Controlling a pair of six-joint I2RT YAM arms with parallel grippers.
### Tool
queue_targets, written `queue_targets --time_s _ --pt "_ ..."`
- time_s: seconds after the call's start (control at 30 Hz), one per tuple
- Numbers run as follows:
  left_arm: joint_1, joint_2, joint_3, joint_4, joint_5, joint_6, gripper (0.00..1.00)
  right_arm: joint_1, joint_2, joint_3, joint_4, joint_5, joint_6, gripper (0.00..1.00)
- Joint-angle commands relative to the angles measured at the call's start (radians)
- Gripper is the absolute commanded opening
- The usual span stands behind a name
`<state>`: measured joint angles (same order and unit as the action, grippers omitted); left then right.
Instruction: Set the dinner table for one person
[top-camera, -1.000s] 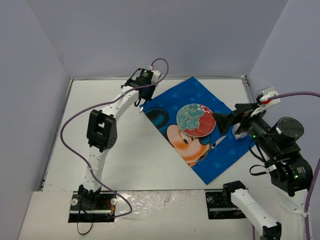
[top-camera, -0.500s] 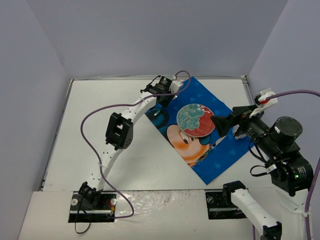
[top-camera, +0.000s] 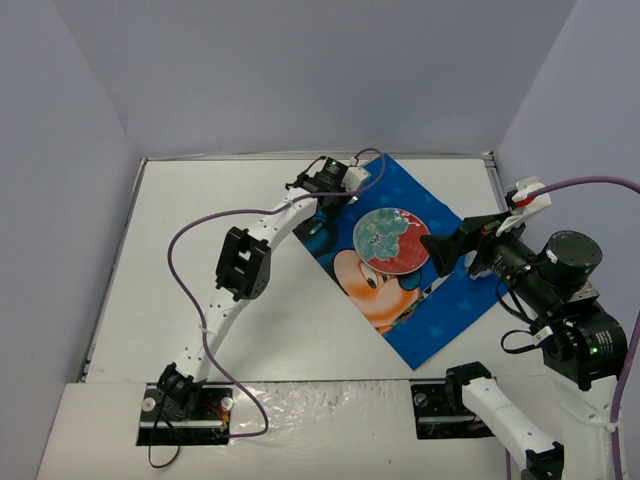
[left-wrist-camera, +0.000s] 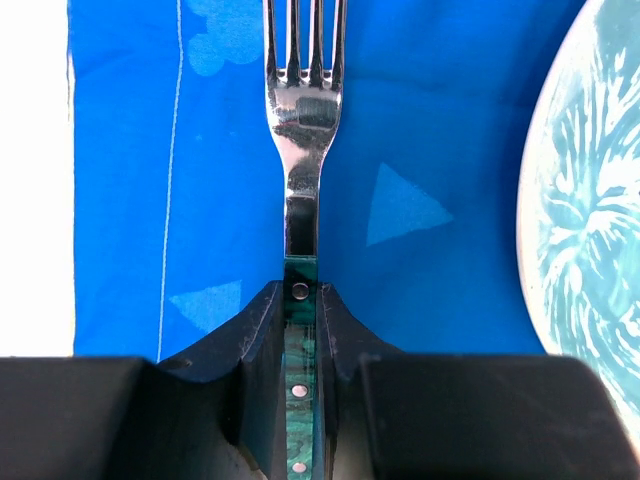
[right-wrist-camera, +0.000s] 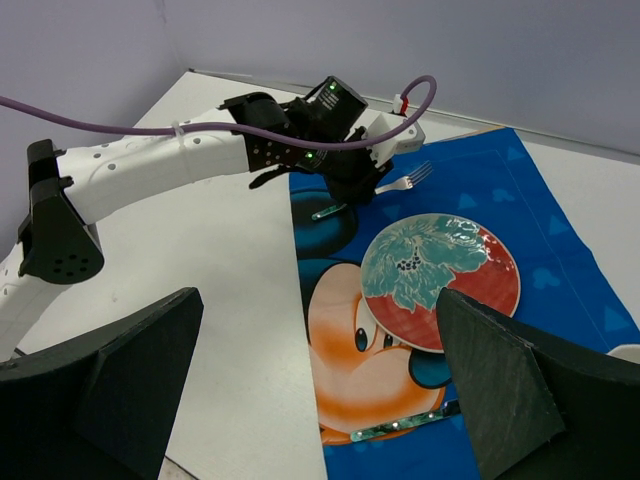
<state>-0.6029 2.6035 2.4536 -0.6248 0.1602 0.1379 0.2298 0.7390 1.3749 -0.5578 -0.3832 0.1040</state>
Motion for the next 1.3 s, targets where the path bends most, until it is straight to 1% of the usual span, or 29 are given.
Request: queue_targets --time_s 0.0,0.27,0.53,0.6,0.77,0.83,0.93,1.03,1.13,1.2,1.27 --pt "-0.012 -0.025 0.056 0.048 -0.001 -0.007 0.0 0.005 0.029 0.032 0.047 -0.021 0.0 1.0" --pt "-0.011 -0.015 0.056 0.058 -0.011 -0.028 0.01 0.005 0.033 0.027 0.045 -0.018 -0.003 1.0" --pt "-0.011 -0.004 0.048 0.075 -0.011 -0.038 0.11 0.005 0.033 0.027 0.045 -0.017 -0.003 1.0" --pt "-0.011 -0.004 0.046 0.08 -0.01 -0.036 0.18 0.005 0.033 0.027 0.045 -0.016 -0.003 1.0" --pt "-0.011 -0.012 0.039 0.094 -0.011 -0.026 0.29 0.005 0.033 0.028 0.045 -0.016 -0.003 1.0" --pt "-0.012 -0.015 0.039 0.1 -0.011 -0.02 0.39 0.005 0.033 0.029 0.045 -0.017 -0.003 1.0" --pt "-0.011 -0.027 0.035 0.1 -0.015 -0.022 0.52 0.005 0.032 0.029 0.045 -0.015 -0.001 1.0" --pt "-0.011 -0.067 0.007 0.118 -0.017 -0.03 0.64 0.005 0.03 0.03 0.045 -0.012 -0.004 1.0" --pt "-0.011 -0.139 -0.06 0.17 -0.026 -0.053 0.77 0.005 0.026 0.034 0.047 -0.006 -0.007 1.0" --pt "-0.009 -0.195 -0.12 0.224 -0.03 -0.073 0.85 0.005 0.022 0.035 0.045 0.0 -0.01 1.0" --pt "-0.007 -0.25 -0.153 0.271 -0.042 -0.096 0.89 0.005 0.011 0.037 0.045 0.014 -0.013 1.0"
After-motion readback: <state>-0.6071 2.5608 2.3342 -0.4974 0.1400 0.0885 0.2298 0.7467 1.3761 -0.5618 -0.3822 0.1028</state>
